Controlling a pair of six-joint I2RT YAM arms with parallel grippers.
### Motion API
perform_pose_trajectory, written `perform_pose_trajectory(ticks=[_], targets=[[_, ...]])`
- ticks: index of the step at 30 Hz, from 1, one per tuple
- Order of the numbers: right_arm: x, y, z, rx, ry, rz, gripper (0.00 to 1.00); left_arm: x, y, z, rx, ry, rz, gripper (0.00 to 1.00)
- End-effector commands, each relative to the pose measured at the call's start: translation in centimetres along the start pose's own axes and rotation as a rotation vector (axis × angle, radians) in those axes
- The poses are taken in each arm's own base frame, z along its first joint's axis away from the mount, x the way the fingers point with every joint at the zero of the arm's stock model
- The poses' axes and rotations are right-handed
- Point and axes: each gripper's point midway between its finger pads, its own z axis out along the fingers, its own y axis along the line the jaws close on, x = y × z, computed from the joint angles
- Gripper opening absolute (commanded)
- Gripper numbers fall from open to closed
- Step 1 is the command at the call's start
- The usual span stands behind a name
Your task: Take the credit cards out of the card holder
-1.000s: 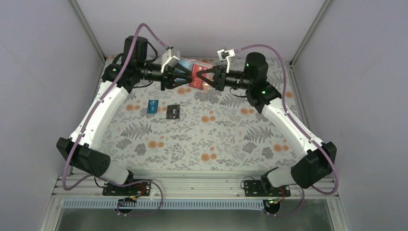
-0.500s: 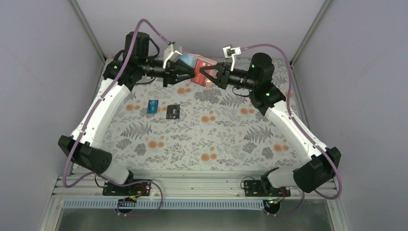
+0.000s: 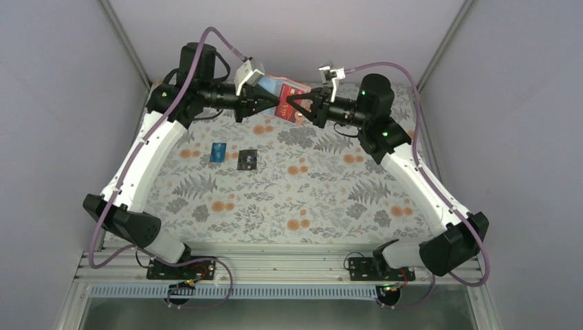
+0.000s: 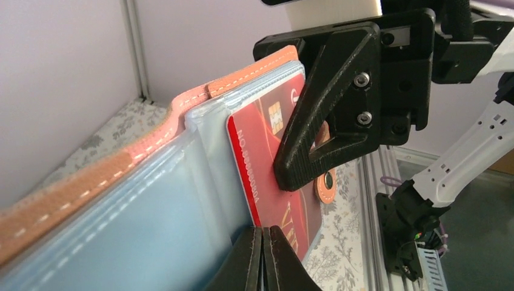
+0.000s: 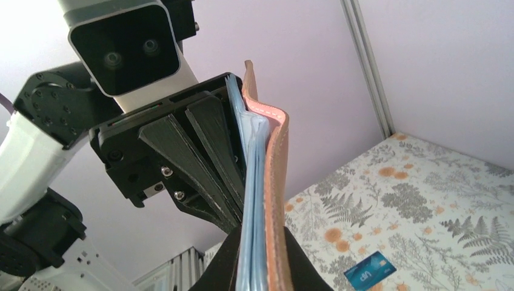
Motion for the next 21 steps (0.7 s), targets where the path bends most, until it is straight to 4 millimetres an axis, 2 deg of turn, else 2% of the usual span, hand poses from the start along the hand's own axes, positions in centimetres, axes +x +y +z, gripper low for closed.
perform_pose_trajectory(ticks=[1, 3, 5, 7, 14, 15, 16, 17, 19, 20, 21], targets=[[-0.4, 1.3, 0.3, -0.051, 0.014, -0.121, 0.04, 1.9, -1.4, 0.6, 0.058, 0.028, -0.084, 0.02], [-0.3, 1.4, -0.3, -0.056, 0.025, -0.141, 0.04, 2.8, 1.1, -0.7, -0.019, 0.028, -0.119, 0.02], [-0.1, 1.6, -0.5, -0.063, 0.034, -0.153, 0.04, 3.5, 2.2, -1.5, -0.057, 0.039, -0.124, 0.02], [0.0, 1.5, -0.8, -0.055, 0.04, -0.157, 0.04, 3.9, 2.4, -2.0, -0.063, 0.048, -0.124, 0.02], [0.5, 0.7, -1.2, -0.036, 0.067, -0.157, 0.04, 3.3, 2.3, -4.0, -0.139, 0.049, -0.01, 0.03], [0.7, 0.8, -1.2, -0.043, 0.077, -0.158, 0.04, 3.4, 2.6, -4.2, -0.165, 0.061, -0.002, 0.15], [0.9, 0.9, -1.2, -0.052, 0.087, -0.159, 0.04, 3.6, 3.0, -4.3, -0.191, 0.073, 0.006, 0.33], [1.0, 1.0, -1.2, -0.062, 0.092, -0.163, 0.04, 3.9, 3.4, -4.4, -0.213, 0.085, 0.006, 0.59], [1.2, 1.6, -1.3, -0.092, 0.102, -0.172, 0.04, 4.2, 4.2, -4.6, -0.26, 0.098, 0.01, 0.92], [1.2, 1.9, -1.4, -0.108, 0.104, -0.18, 0.04, 4.3, 4.4, -4.6, -0.269, 0.099, 0.011, 0.99], [1.2, 2.2, -1.4, -0.119, 0.107, -0.186, 0.04, 4.3, 4.6, -4.6, -0.274, 0.099, 0.015, 1.0]])
